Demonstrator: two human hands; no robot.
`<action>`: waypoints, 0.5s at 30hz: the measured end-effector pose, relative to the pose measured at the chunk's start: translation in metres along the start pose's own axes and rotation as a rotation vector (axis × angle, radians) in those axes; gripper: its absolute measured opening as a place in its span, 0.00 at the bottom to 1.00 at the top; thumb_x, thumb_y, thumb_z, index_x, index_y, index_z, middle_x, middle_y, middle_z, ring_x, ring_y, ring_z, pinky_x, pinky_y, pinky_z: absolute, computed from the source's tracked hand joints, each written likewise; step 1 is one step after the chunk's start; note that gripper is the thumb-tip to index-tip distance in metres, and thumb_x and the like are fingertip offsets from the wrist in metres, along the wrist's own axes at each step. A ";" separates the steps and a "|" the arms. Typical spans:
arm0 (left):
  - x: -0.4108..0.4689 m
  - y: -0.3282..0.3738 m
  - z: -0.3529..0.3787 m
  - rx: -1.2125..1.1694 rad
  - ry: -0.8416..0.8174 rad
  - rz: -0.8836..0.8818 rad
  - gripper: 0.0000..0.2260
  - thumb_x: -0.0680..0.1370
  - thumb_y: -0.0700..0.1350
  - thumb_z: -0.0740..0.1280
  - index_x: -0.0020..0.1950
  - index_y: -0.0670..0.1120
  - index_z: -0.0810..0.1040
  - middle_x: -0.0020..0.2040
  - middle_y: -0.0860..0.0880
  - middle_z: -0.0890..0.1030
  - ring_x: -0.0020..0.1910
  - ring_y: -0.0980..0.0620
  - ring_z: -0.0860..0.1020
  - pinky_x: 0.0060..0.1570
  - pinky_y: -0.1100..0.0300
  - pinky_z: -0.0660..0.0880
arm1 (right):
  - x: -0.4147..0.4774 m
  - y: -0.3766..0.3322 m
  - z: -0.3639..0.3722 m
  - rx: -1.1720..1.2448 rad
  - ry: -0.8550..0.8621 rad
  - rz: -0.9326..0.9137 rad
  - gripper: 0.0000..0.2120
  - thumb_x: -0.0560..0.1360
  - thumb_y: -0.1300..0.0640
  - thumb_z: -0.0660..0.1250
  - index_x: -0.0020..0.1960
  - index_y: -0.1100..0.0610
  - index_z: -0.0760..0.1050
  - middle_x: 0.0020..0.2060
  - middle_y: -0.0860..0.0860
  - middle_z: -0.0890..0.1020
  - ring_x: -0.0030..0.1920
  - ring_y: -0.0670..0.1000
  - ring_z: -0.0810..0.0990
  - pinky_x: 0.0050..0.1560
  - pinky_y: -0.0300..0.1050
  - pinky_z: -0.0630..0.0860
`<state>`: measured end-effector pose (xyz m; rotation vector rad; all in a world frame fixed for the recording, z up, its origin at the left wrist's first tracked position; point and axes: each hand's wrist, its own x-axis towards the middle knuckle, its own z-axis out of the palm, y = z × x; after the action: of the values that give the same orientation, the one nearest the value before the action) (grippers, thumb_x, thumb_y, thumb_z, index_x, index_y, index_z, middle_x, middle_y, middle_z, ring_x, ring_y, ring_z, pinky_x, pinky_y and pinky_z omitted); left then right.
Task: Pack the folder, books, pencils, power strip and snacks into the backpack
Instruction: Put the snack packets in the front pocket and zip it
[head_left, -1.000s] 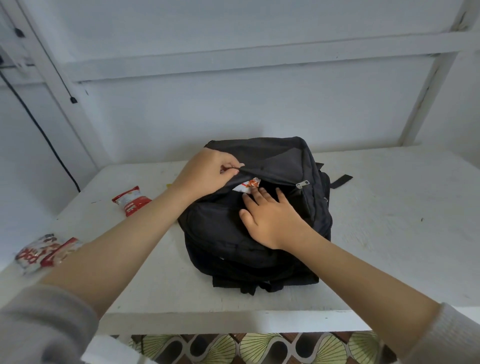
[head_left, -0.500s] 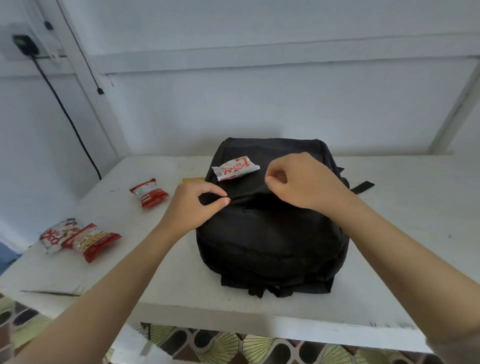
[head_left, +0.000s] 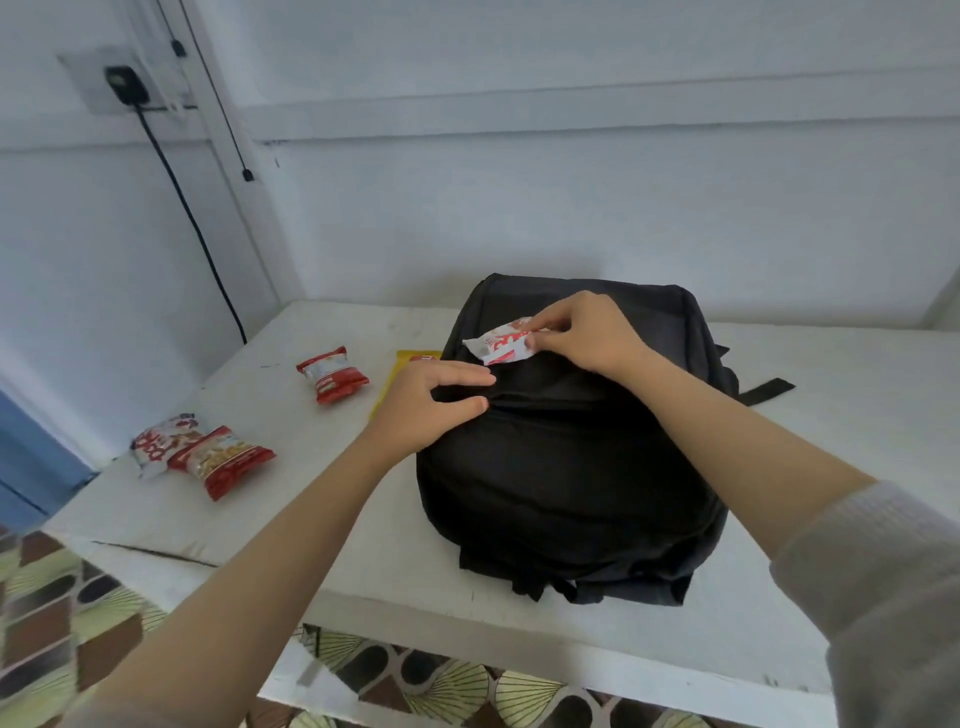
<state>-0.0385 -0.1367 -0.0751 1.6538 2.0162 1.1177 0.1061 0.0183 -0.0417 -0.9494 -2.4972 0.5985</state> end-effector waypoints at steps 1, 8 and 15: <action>0.003 0.002 0.000 -0.001 -0.021 0.006 0.12 0.72 0.45 0.72 0.55 0.53 0.81 0.51 0.62 0.77 0.47 0.76 0.71 0.45 0.85 0.63 | -0.003 0.001 -0.002 0.063 0.057 0.021 0.11 0.73 0.53 0.70 0.55 0.52 0.82 0.54 0.50 0.83 0.52 0.46 0.78 0.55 0.41 0.73; 0.031 0.023 0.006 0.003 -0.009 0.003 0.04 0.72 0.42 0.71 0.44 0.51 0.83 0.41 0.57 0.81 0.42 0.66 0.77 0.42 0.76 0.70 | -0.041 -0.003 -0.028 0.630 0.291 0.161 0.05 0.70 0.57 0.74 0.46 0.55 0.84 0.46 0.51 0.85 0.49 0.48 0.83 0.51 0.48 0.81; 0.056 0.044 -0.006 -0.047 0.321 0.138 0.04 0.74 0.38 0.69 0.44 0.46 0.82 0.40 0.55 0.78 0.37 0.66 0.75 0.42 0.74 0.72 | -0.106 -0.034 -0.030 0.749 0.367 -0.030 0.07 0.72 0.61 0.72 0.49 0.60 0.84 0.44 0.50 0.86 0.45 0.47 0.84 0.47 0.40 0.79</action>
<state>-0.0286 -0.0856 -0.0258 1.7015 2.0644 1.5546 0.1765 -0.0715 -0.0218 -0.6439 -1.7364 1.1213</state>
